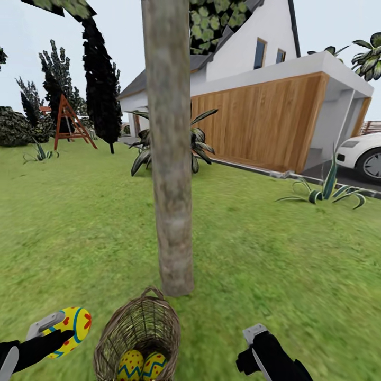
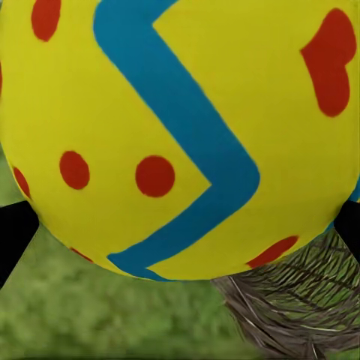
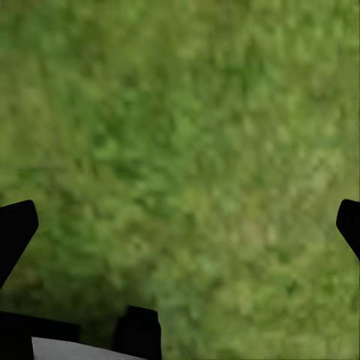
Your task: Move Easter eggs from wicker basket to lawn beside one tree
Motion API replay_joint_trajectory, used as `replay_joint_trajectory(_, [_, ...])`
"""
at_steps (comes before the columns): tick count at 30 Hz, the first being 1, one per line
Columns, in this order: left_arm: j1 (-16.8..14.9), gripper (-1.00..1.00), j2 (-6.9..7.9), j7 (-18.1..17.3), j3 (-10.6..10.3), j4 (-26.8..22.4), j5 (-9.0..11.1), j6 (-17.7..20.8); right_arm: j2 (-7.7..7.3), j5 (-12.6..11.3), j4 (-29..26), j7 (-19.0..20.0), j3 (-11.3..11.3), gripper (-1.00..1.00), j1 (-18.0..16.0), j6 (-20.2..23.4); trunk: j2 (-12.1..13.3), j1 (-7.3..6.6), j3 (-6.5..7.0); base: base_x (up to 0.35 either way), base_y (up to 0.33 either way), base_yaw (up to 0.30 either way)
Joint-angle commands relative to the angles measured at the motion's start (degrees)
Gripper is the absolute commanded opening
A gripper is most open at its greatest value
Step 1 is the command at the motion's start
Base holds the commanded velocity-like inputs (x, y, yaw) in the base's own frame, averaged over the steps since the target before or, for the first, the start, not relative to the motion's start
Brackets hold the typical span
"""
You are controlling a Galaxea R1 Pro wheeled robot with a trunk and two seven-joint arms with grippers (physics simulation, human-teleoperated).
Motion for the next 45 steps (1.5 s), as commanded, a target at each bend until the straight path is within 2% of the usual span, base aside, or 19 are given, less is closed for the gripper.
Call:
replay_joint_trajectory(1, [-0.06, -1.00, -0.02, -0.36, 0.11, -0.02, -0.19, 0.29, -0.01, 0.58, -0.10, 0.43, 0.11, 1.00, -0.04, 0.31, -0.03, -0.01, -0.06, 0.000, 0.000, 0.293])
replay_joint_trajectory(10, [-0.06, -1.00, -0.02, -0.37, 0.03, 0.01, -0.28, 0.38, 0.13, 0.51, -0.01, 0.43, 0.11, 1.00, -0.06, 0.33, -0.03, -0.01, -0.06, -0.108, 0.116, 0.293])
replay_joint_trajectory(14, [-0.06, -1.00, -0.08, -0.36, -0.05, 0.04, -0.28, 0.31, 0.07, 0.36, -0.01, 0.47, 0.10, 1.00, -0.06, 0.33, -0.03, -0.01, -0.06, -0.061, 0.124, 0.083])
replay_joint_trajectory(45, [-0.06, -1.00, 0.07, -0.36, 0.36, 0.07, -0.22, 0.29, 0.05, 0.32, 0.08, 0.51, 0.02, 1.00, -0.05, 0.33, 12.40, -6.81, 5.50, -0.001, 0.001, 0.001])
